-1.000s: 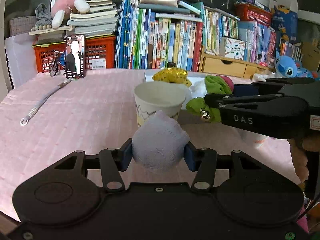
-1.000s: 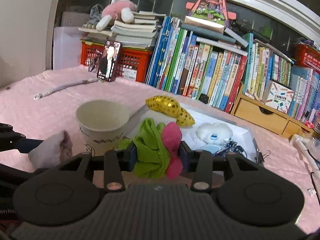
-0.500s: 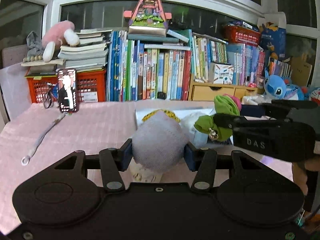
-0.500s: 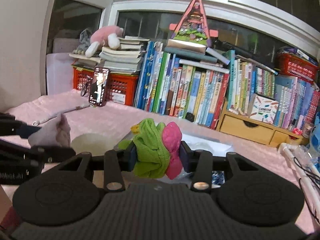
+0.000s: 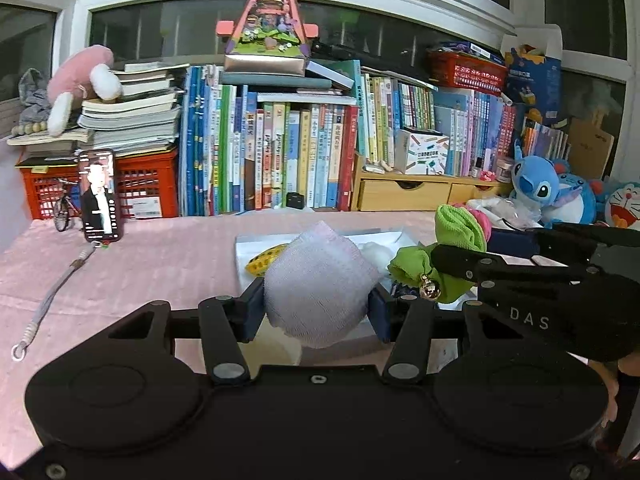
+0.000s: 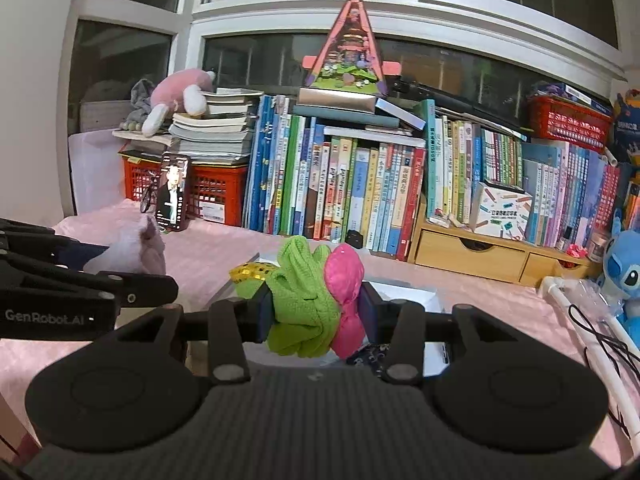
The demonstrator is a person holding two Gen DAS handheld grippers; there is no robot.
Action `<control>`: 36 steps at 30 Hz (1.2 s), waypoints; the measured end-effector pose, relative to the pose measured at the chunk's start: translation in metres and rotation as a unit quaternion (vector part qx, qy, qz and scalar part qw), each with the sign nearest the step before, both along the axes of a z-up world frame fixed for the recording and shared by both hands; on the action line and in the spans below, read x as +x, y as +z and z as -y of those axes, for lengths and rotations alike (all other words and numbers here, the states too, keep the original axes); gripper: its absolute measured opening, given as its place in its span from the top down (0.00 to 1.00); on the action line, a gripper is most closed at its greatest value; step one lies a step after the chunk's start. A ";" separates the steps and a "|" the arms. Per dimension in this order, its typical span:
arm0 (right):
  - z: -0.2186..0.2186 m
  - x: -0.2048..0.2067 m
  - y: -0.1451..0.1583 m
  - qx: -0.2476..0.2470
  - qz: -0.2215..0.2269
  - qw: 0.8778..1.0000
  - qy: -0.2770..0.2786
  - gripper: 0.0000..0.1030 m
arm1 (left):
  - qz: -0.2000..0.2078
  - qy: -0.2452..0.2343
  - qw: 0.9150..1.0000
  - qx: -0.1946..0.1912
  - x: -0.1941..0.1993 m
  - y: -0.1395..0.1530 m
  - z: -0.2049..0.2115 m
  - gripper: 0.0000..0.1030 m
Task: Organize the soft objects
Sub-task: 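Carry the white mesh ball with the left tool while the right tool carries the scrunchie to the tray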
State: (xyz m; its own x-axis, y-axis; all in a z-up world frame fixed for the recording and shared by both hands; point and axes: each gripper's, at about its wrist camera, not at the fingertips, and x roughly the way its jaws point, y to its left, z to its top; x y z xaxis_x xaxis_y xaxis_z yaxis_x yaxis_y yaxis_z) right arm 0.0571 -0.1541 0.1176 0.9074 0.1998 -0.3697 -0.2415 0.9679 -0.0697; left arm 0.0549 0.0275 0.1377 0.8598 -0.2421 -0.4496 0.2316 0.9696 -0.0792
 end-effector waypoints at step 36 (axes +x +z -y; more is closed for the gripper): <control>0.094 0.096 -0.001 0.044 -0.098 0.991 -0.082 0.54 | -0.170 -0.009 0.985 0.012 0.176 -0.014 0.056 0.52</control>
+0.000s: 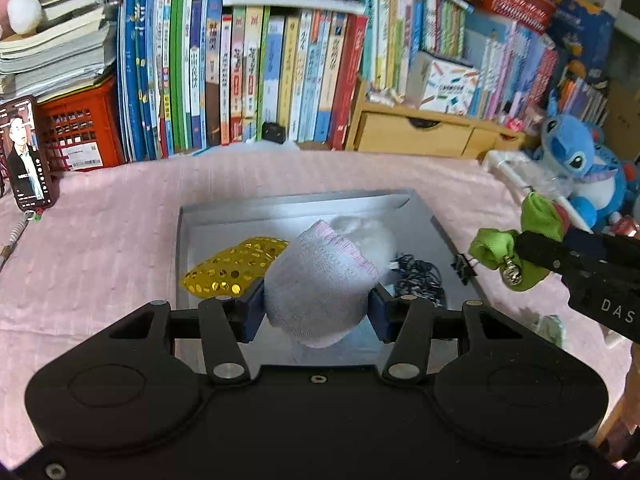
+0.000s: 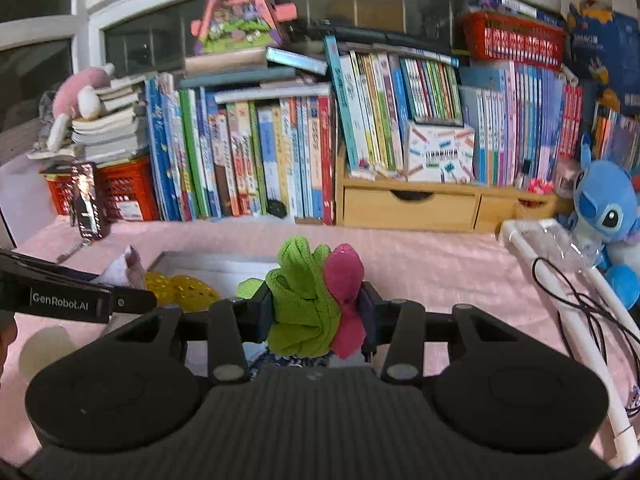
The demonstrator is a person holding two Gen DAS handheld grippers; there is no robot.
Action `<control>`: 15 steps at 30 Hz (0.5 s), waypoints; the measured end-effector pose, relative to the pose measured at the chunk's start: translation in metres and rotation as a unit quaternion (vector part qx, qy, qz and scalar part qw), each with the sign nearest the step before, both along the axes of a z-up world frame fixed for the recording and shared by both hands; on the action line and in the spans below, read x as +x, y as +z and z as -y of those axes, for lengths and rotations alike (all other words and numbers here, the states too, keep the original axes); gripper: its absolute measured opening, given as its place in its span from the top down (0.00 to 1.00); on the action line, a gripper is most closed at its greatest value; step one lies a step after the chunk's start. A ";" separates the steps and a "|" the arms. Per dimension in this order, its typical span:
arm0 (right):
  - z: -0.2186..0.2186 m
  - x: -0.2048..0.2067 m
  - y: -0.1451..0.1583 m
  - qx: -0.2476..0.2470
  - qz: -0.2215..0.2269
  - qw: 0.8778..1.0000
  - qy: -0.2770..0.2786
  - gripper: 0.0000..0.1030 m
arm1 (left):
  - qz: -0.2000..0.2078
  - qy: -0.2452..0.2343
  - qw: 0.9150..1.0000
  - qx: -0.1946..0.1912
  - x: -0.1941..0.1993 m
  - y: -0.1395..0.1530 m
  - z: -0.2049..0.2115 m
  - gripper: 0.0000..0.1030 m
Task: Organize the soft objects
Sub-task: 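Carry the white mesh ball with the left tool while the right tool carries the scrunchie to the tray, then lower and open the left tool over the tray while the right tool releases the scrunchie there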
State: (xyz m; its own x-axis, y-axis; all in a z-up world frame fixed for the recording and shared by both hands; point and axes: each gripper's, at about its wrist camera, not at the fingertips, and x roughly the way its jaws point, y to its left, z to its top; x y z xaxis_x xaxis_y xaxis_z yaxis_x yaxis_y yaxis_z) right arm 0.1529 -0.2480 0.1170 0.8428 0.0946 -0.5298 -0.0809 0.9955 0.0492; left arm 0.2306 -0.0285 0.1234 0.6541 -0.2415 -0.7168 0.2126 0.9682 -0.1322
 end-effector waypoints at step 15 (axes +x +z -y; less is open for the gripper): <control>0.010 0.084 -0.032 0.009 -0.054 0.998 -0.021 0.54 | -0.029 0.014 0.999 0.042 0.076 -0.015 0.028 0.52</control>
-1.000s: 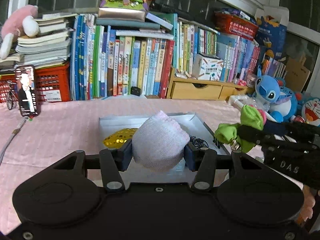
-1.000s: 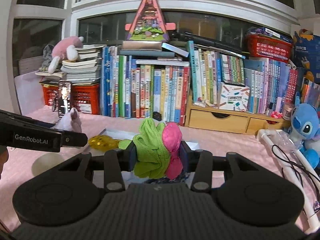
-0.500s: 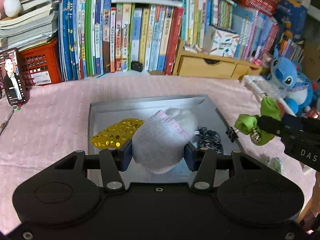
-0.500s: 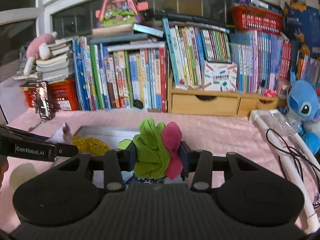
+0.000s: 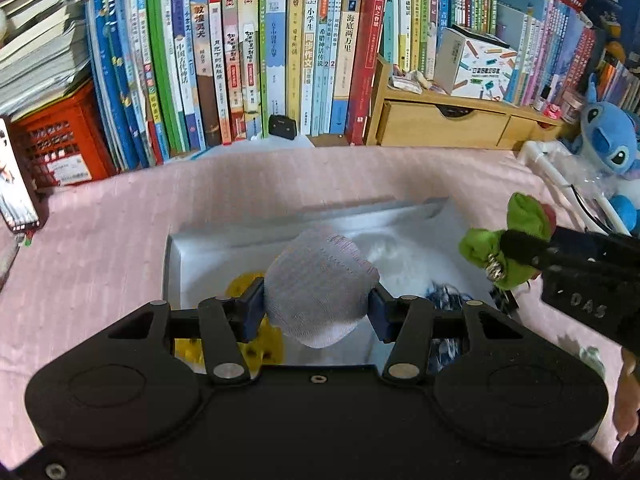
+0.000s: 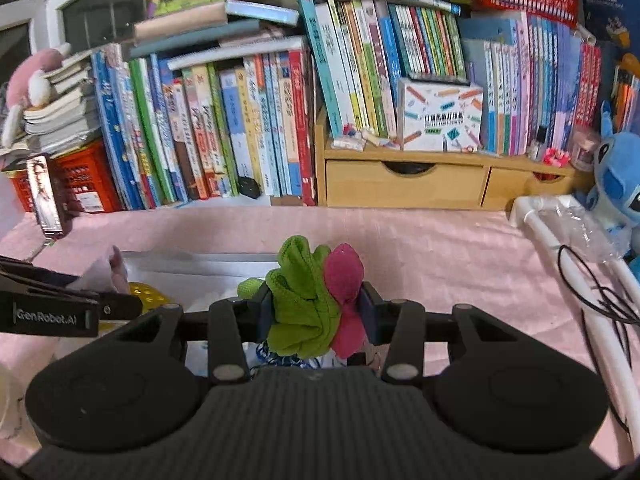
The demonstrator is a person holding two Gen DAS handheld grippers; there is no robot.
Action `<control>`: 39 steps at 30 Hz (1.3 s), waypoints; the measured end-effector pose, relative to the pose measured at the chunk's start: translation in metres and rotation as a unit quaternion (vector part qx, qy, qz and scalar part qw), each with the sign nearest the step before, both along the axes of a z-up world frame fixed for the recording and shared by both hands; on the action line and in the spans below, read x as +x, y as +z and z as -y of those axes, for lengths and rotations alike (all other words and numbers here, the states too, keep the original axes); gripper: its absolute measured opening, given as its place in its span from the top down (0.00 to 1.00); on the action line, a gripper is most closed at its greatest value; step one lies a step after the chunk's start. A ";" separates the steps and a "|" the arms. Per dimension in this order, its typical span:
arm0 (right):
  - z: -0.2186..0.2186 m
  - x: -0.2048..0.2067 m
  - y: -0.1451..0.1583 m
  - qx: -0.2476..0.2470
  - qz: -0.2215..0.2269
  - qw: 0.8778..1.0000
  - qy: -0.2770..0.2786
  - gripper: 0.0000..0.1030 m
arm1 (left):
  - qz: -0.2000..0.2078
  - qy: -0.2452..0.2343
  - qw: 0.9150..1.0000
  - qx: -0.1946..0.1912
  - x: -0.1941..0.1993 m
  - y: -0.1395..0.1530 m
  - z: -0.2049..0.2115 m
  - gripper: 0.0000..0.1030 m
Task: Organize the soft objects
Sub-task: 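Lower and open the left tool over the tray while the right tool releases the scrunchie there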
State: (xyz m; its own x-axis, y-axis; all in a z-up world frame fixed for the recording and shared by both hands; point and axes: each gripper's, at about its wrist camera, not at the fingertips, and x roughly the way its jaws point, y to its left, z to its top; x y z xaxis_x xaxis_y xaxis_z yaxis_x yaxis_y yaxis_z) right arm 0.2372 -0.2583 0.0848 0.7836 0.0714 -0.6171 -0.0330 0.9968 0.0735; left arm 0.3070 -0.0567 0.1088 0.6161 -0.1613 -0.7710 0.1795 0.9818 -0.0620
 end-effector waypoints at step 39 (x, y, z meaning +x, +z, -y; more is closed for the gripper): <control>-0.023 0.057 -0.034 -0.064 -0.049 0.995 0.059 0.50 | -0.086 0.016 0.995 0.044 0.064 -0.056 0.018 0.45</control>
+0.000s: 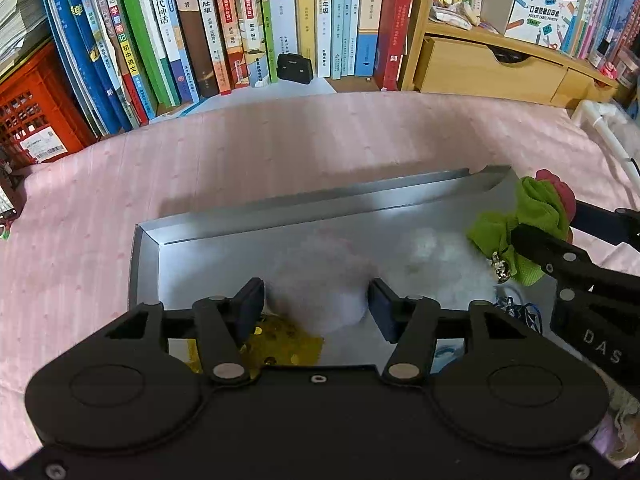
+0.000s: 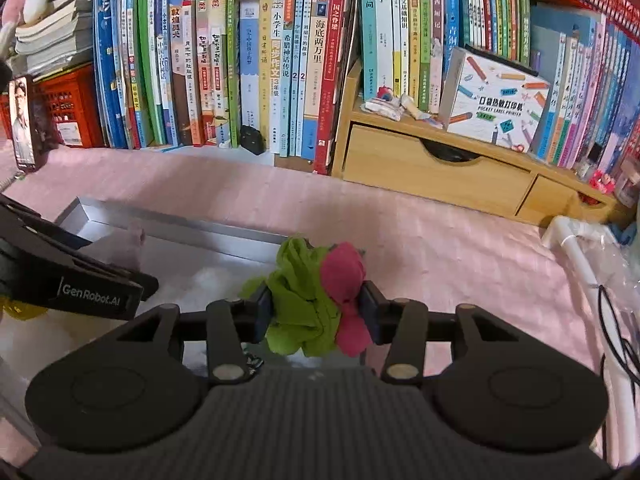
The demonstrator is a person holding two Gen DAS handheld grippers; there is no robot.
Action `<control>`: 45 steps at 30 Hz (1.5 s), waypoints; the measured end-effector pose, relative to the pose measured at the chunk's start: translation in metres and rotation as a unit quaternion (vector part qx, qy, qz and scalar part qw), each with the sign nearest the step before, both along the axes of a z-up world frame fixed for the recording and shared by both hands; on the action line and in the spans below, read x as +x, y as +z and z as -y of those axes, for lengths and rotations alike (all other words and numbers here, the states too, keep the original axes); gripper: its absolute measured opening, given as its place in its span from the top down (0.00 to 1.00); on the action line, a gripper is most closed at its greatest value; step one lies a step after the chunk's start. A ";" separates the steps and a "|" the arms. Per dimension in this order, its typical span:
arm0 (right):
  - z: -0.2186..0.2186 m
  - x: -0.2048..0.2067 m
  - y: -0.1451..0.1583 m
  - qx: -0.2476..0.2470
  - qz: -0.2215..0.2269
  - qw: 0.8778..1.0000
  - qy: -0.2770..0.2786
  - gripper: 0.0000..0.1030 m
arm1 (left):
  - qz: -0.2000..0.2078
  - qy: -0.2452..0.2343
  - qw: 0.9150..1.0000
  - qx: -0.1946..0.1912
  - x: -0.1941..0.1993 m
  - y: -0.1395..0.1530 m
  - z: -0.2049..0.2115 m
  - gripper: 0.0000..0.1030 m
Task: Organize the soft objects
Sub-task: 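Lower and open the left tool over the tray while the right tool releases the scrunchie there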
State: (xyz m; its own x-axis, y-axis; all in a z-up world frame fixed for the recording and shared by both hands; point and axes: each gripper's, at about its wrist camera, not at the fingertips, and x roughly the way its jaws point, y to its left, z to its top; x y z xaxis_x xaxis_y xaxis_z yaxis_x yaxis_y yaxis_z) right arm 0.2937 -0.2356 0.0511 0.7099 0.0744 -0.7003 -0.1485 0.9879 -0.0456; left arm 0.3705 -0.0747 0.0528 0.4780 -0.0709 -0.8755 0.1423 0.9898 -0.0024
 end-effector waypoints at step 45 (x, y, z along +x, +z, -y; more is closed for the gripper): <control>0.008 -0.017 0.010 0.070 -0.007 0.997 -0.021 0.33 | 0.045 -0.019 0.999 -0.017 -0.035 0.039 0.001 0.30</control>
State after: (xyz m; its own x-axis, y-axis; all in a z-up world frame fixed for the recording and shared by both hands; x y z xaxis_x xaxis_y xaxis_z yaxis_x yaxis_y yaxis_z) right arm 0.2763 -0.2440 0.0607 0.7050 0.1429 -0.6947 -0.1075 0.9897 0.0945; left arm 0.3351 -0.0758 0.0917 0.5516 -0.1197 -0.8255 0.1811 0.9832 -0.0215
